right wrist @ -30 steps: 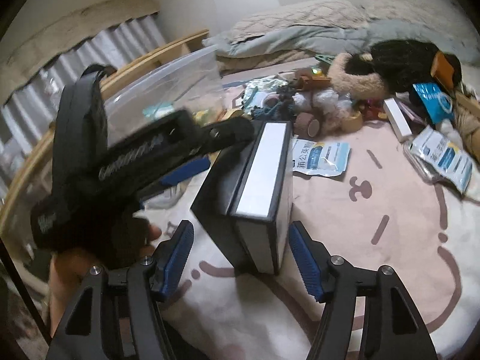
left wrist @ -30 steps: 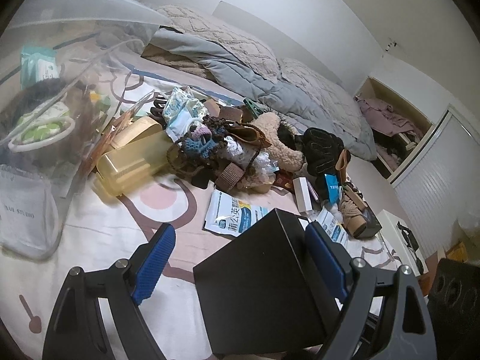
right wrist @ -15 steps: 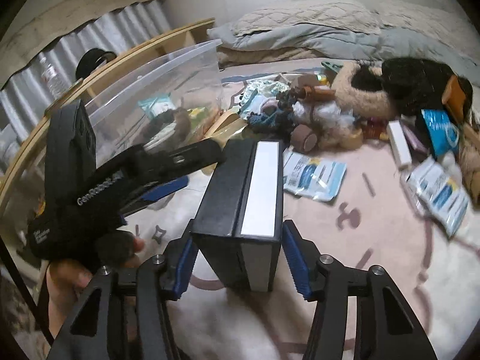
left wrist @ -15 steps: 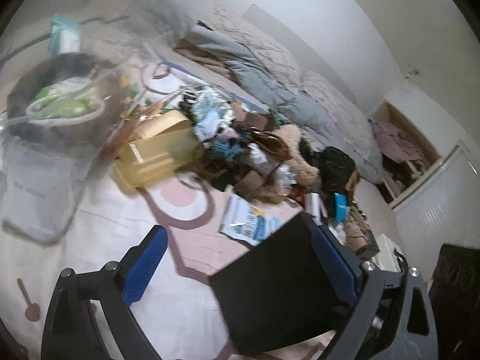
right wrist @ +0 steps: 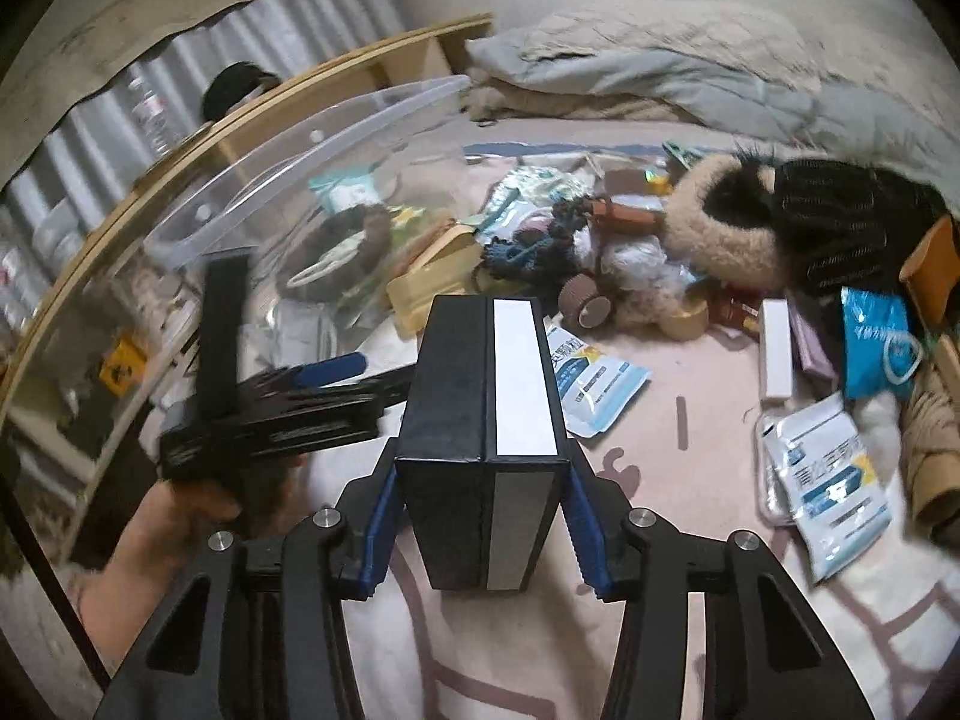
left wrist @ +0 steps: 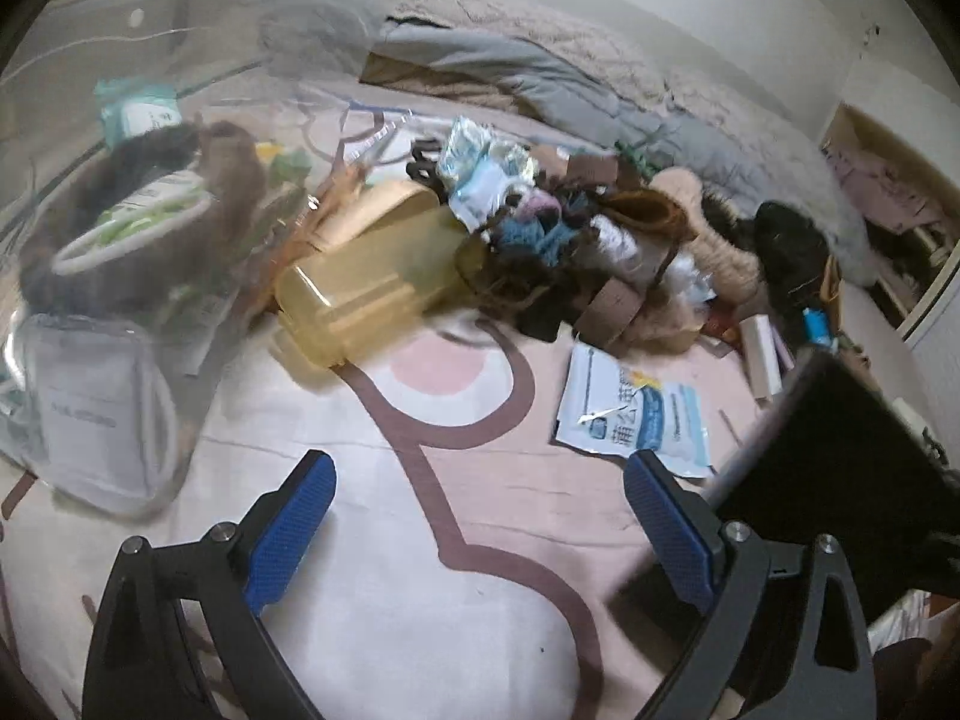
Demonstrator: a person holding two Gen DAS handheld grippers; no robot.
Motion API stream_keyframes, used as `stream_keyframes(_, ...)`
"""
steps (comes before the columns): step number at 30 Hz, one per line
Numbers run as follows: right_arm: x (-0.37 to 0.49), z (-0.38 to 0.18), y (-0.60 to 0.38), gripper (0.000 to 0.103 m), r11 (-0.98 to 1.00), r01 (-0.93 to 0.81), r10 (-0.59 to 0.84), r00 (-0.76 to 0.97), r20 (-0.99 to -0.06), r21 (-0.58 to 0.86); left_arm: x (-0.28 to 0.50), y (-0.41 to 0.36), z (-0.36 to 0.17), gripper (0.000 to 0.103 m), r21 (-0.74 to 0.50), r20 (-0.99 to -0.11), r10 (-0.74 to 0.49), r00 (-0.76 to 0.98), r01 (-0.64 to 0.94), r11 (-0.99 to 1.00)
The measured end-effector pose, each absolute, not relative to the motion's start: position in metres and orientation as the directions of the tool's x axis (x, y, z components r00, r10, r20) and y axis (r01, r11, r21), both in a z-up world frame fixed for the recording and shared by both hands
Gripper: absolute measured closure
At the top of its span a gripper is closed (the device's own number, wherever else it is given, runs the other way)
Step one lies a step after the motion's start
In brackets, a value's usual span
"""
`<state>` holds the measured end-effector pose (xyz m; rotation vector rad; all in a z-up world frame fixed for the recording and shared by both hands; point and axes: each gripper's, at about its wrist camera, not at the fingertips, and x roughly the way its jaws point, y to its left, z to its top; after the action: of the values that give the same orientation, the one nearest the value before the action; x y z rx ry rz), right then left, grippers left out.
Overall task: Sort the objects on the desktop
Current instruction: 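Lift the black box off the bed with the right gripper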
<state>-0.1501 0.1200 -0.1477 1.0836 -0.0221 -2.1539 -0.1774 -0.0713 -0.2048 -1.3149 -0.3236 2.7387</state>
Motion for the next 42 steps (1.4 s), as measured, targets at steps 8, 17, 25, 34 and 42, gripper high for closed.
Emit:
stream_keyframes(8, -0.150, -0.162, 0.139, 0.053, -0.737, 0.579, -0.621, -0.378, -0.686, 0.348, -0.194, -0.062, -0.219, 0.006, -0.424, -0.723, 0.363, -0.589, -0.036, -0.905)
stream_keyframes(17, -0.165, -0.177, 0.151, 0.048, -0.758, 0.471, -0.636, -0.381, -0.671, 0.451, -0.191, -0.048, -0.212, 0.007, -0.386, -0.718, 0.353, -0.600, -0.079, -0.919)
stream_keyframes(25, -0.169, -0.183, 0.159, 0.048, -0.752, 0.405, -0.657, -0.394, -0.643, 0.521, -0.182, -0.046, -0.210, 0.006, -0.287, -0.745, 0.278, -0.607, -0.084, -0.954)
stream_keyframes(34, -0.185, -0.197, 0.199, 0.049, -0.696, 0.209, -0.700, -0.415, -0.582, 0.687, -0.156, -0.034, -0.204, 0.005, -0.170, -0.748, 0.244, -0.617, -0.177, -0.969)
stream_keyframes(42, -0.189, -0.199, 0.218, 0.050, -0.686, 0.128, -0.674, -0.481, -0.560, 0.716, -0.134, 0.013, -0.209, 0.005, -0.253, -0.778, 0.439, -0.449, -0.416, -0.873)
